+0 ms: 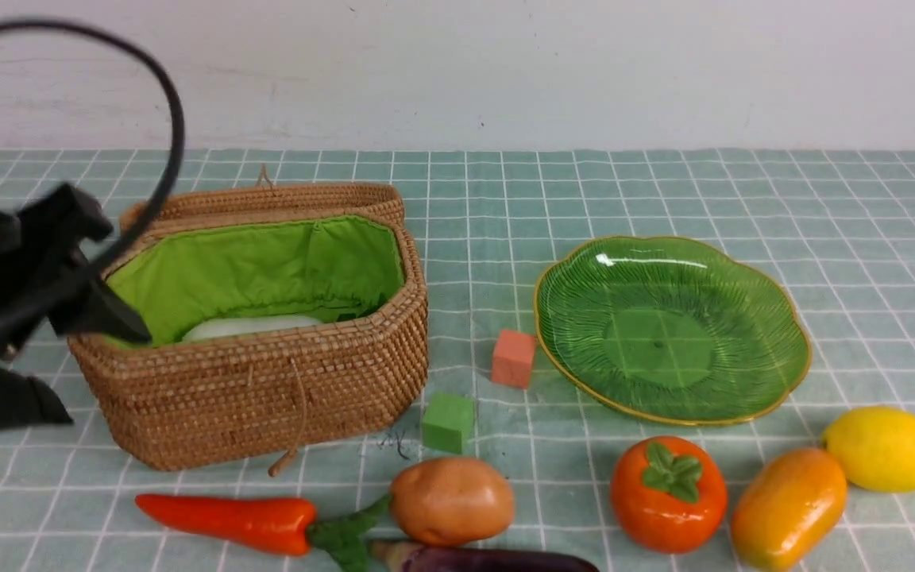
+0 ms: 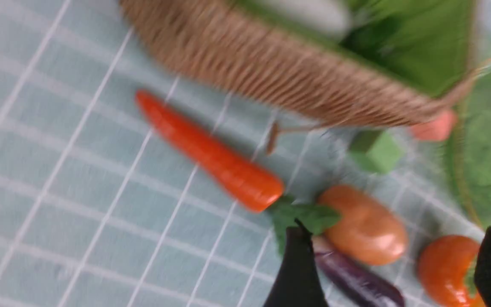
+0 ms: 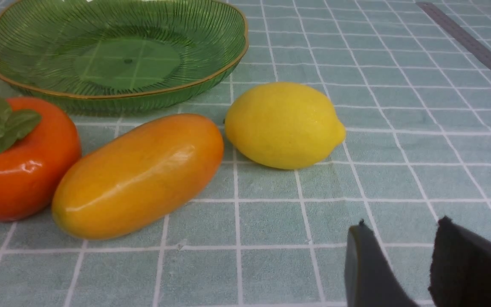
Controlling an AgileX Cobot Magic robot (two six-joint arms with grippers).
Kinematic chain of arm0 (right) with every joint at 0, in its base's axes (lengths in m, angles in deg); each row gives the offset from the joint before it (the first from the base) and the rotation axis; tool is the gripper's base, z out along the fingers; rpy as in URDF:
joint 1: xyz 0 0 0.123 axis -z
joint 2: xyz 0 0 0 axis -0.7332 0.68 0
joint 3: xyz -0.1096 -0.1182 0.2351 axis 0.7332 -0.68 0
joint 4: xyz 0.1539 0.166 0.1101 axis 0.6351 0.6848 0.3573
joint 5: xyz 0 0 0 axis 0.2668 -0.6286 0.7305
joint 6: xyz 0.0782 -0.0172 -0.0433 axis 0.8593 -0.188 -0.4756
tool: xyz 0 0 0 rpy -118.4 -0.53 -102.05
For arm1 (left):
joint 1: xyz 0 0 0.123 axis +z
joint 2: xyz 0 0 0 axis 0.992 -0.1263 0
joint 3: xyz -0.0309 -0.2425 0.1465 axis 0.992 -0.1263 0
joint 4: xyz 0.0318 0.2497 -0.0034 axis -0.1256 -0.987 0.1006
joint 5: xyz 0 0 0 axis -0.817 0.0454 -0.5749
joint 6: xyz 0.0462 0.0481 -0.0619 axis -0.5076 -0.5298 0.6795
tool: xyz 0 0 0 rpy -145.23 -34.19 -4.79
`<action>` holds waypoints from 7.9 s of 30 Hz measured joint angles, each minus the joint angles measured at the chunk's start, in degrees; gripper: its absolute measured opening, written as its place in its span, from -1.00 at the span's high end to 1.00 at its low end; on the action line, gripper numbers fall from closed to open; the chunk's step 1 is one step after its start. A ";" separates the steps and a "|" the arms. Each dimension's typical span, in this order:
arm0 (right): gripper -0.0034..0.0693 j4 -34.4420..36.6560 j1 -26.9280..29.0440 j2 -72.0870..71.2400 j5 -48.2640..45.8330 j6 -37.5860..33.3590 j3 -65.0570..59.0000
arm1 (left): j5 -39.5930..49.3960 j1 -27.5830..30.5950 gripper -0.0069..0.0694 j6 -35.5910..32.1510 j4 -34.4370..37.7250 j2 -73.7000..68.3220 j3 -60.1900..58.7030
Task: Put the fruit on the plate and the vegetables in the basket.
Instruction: Use the left arm to grab a carrot and put it into the left basket, then use the right arm to grab a mango and put it into the right plate
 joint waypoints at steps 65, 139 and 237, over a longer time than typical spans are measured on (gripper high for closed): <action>0.24 0.00 0.00 0.00 0.00 0.00 0.00 | -18.94 0.00 0.25 -8.25 11.27 -5.25 -5.73; 0.24 -7.90 0.00 0.00 21.99 0.00 -0.66 | -23.89 5.03 0.85 -47.05 4.50 35.15 -24.86; -0.52 24.88 -6.80 82.96 -19.49 1.39 73.08 | -15.62 0.62 0.74 -23.24 -18.55 63.63 -35.13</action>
